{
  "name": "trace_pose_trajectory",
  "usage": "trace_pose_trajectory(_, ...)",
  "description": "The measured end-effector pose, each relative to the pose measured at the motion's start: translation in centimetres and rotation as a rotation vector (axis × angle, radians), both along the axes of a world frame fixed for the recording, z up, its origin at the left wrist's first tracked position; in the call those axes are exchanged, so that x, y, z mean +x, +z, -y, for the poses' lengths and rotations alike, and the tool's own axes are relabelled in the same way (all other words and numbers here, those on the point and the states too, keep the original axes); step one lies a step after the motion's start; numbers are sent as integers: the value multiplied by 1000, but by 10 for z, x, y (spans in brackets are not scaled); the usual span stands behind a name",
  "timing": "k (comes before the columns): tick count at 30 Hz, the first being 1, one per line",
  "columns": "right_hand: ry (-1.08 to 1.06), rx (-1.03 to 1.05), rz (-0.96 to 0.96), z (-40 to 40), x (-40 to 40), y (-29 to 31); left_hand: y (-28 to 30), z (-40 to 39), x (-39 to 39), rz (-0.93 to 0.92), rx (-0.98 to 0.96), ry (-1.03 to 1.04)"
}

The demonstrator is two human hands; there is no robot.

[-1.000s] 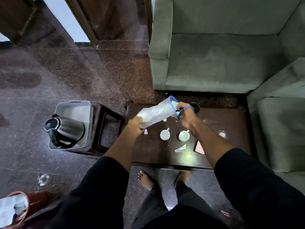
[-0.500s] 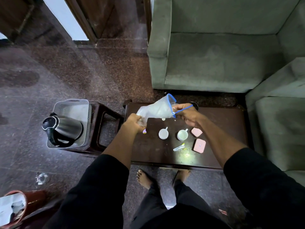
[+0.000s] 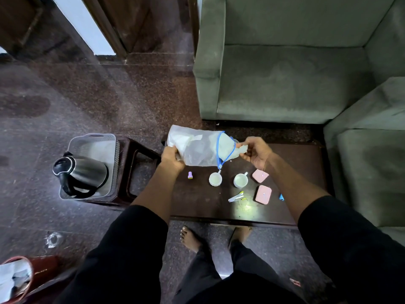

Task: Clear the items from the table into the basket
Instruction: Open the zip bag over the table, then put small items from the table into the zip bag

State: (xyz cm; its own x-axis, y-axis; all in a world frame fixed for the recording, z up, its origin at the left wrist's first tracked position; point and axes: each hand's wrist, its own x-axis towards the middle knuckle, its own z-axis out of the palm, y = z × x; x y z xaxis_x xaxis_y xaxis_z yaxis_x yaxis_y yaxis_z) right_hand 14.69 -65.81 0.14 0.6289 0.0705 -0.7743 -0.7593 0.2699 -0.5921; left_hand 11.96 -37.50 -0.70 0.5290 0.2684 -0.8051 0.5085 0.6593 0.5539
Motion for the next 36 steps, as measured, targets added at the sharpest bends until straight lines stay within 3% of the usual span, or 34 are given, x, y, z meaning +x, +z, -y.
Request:
trace_pose_trajectory(7, -61, -753, 94, 5, 12, -31, -26, -8, 1, -27, 34, 18)
trace_pose_trajectory(11, 71, -995, 26, 8, 20, -29, -27, 0, -1, -28, 20, -3)
trace_pose_trajectory(14, 43, -923, 88, 9, 17, -37, -29, 7, 0, -24, 2, -25)
trace_pose_trajectory(18, -74, -569, 109, 7, 8, -58, -42, 10, 2, -11, -60, -76)
trace_pose_trajectory(23, -92, -409, -38, -4, -3, -66, -57, 11, 4, 34, -122, -140)
trace_pose_trajectory(25, -47, -256, -97, -14, -2, -71, -66, 12, 4, 14, -51, -209)
trace_pose_trajectory(29, -70, 15, -155, -48, 6, -89, -105, 2, -1, -89, 281, -390)
trace_pose_trajectory(33, -42, -69, -163, -81, 9, -123, -126, -22, -16, -158, 241, -433)
trace_pose_trajectory(36, -137, -165, -123, -100, 7, -153, -138, -33, -28, -126, 402, -514)
